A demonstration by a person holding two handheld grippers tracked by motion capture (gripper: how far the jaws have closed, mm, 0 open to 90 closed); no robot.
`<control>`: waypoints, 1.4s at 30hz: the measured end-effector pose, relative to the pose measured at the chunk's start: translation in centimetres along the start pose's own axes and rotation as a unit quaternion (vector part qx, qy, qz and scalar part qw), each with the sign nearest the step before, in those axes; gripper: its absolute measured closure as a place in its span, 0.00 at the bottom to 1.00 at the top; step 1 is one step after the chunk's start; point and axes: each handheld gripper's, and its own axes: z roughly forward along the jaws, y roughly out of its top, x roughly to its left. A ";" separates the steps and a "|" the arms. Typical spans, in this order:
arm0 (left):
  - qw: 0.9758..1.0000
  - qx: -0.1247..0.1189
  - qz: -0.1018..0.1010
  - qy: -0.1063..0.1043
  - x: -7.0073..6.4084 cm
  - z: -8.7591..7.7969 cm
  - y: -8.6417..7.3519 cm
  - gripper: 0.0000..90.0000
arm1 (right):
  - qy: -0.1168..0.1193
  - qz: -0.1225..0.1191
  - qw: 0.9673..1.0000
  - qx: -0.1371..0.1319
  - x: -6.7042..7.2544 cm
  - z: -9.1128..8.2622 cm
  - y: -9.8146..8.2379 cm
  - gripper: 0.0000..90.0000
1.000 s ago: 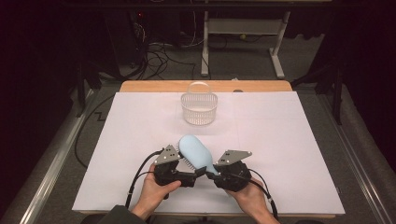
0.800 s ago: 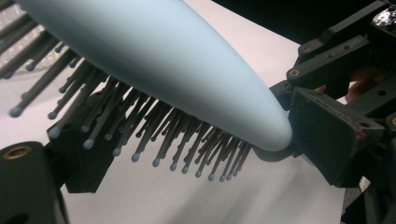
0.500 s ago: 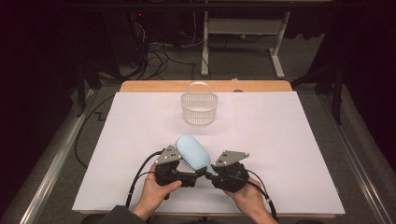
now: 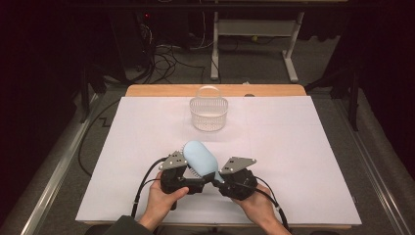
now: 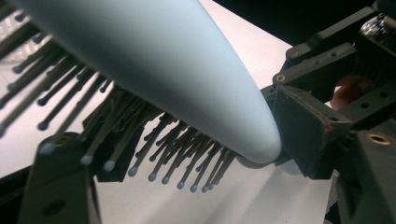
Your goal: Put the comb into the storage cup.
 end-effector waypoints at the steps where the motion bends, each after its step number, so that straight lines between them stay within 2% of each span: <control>1: 1.000 -0.002 -0.002 0.000 0.0 0.0 0.0 0.34 | -0.001 -0.002 1.000 0.001 0.0 0.1 0.0 0.78; 7: 1.000 -0.011 -0.009 -0.001 0.0 -0.5 0.1 0.41 | -0.002 -0.008 1.000 0.001 0.1 0.3 0.3 0.78; 11: 1.000 -0.020 -0.017 -0.014 0.1 -0.9 0.3 0.47 | -0.003 -0.014 1.000 -0.004 0.1 0.2 0.6 0.78; 13: 0.999 -0.019 -0.023 -0.021 0.2 -1.0 0.3 0.48 | -0.001 -0.016 1.000 -0.006 0.2 0.1 0.7 0.78; 20: 0.999 -0.014 -0.022 -0.029 0.1 -1.3 0.4 0.53 | 0.003 -0.017 1.000 -0.004 0.3 0.3 0.8 0.78; 30: 0.999 -0.009 -0.023 -0.032 0.1 -1.6 0.5 0.56 | 0.018 -0.011 1.000 -0.007 0.2 0.4 0.8 0.78; 35: 0.999 -0.007 -0.022 -0.035 0.2 -1.8 0.6 0.56 | 0.019 -0.017 1.000 -0.009 0.4 0.5 0.8 0.78; 42: 0.999 -0.007 -0.024 -0.040 0.2 -2.0 0.6 0.57 | 0.031 -0.010 0.999 -0.009 0.2 0.5 0.8 0.77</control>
